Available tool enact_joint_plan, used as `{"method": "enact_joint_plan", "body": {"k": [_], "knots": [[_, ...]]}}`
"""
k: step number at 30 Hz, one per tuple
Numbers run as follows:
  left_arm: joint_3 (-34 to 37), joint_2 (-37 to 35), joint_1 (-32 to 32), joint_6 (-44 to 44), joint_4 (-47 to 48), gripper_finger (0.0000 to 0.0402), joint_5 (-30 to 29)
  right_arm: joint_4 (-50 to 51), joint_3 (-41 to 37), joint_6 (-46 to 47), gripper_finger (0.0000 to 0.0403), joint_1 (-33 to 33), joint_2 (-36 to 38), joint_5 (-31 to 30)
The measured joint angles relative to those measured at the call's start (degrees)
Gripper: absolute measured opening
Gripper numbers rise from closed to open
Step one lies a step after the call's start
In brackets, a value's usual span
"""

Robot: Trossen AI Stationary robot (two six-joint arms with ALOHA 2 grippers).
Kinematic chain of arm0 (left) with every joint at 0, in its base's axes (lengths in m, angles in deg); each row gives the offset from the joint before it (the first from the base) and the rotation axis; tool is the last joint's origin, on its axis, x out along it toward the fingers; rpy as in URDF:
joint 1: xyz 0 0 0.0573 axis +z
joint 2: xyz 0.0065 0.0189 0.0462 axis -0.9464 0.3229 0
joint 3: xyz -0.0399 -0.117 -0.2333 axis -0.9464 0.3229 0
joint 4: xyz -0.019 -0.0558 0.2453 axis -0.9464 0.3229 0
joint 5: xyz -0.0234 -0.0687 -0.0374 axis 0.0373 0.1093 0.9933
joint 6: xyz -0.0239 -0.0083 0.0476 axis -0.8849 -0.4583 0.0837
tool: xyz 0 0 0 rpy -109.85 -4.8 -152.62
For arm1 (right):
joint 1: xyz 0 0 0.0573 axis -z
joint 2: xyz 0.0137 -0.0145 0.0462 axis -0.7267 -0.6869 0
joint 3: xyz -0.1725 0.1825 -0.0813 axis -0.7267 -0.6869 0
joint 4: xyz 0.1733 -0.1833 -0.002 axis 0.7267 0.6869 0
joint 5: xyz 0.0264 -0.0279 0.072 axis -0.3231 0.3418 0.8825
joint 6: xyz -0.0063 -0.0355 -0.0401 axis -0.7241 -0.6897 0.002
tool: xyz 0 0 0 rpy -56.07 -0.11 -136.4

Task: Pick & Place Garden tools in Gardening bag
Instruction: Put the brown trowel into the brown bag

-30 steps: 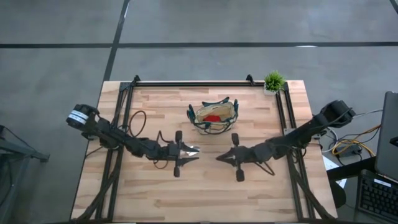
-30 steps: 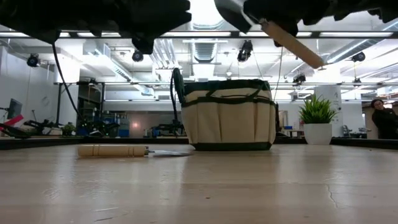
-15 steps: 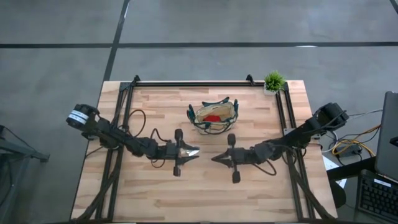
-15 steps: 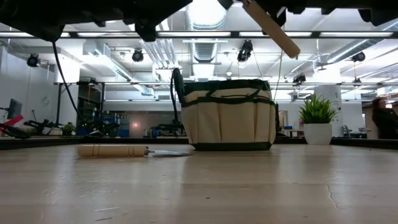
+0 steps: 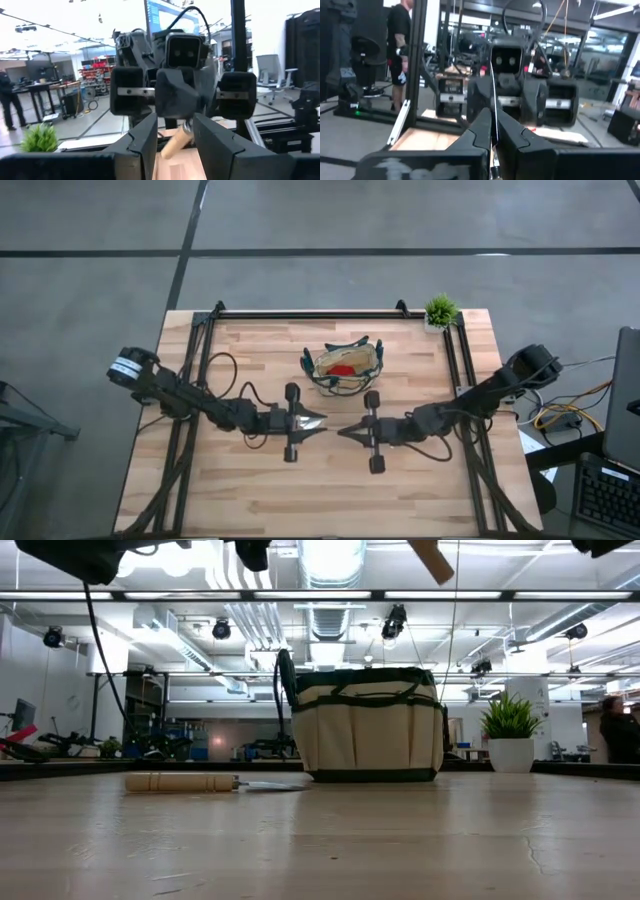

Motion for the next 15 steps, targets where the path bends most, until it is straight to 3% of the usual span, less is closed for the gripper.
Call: {"method": "enact_joint_plan", "body": {"k": [15], "knots": [[1.0, -0.2, -0.1, -1.1, -0.4, 0.0131, 2.4, 3.6, 0.1, 1.9, 0.0008, 0.0, 3.0, 0.3]]}}
